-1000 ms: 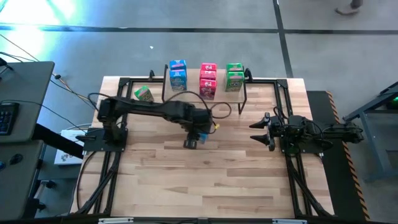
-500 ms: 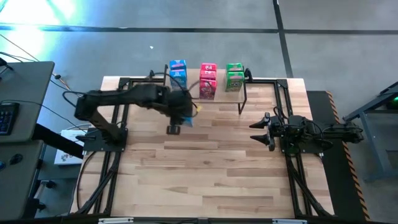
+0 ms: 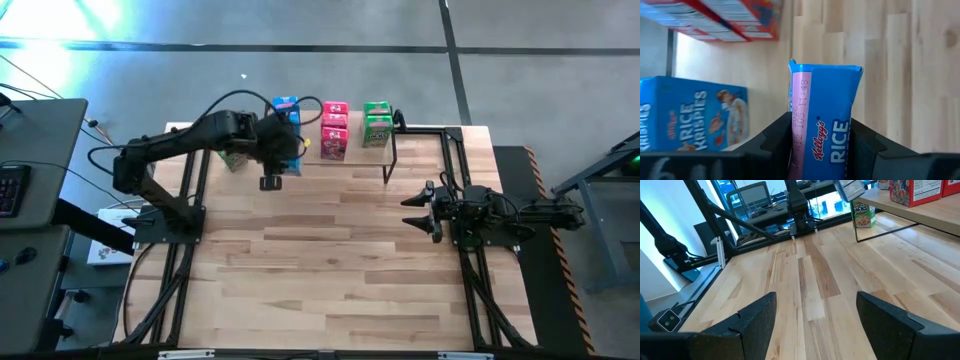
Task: Stack cereal on shelf
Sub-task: Put the blue cereal box on the shelf aligned with the other blue cereal boxes
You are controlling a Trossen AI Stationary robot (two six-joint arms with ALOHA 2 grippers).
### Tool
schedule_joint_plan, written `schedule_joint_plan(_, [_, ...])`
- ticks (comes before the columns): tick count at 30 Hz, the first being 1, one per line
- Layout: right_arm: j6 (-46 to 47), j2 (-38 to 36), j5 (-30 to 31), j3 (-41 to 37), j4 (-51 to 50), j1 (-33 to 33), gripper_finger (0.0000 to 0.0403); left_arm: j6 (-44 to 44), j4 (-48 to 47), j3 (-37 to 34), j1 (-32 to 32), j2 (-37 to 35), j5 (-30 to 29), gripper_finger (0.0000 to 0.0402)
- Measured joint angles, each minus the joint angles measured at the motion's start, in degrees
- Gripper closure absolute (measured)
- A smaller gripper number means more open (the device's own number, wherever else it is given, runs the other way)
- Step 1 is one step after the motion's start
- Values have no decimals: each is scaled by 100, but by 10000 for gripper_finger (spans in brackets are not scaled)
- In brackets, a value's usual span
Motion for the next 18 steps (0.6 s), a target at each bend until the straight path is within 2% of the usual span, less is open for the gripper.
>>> schedule_joint_plan(8, [0, 0, 0, 0, 0, 0, 135, 470, 170, 0, 466, 0, 9, 268])
schedule_joint_plan(18, [0, 0, 0, 0, 1, 0, 135, 655, 282, 0, 849, 0, 13, 268])
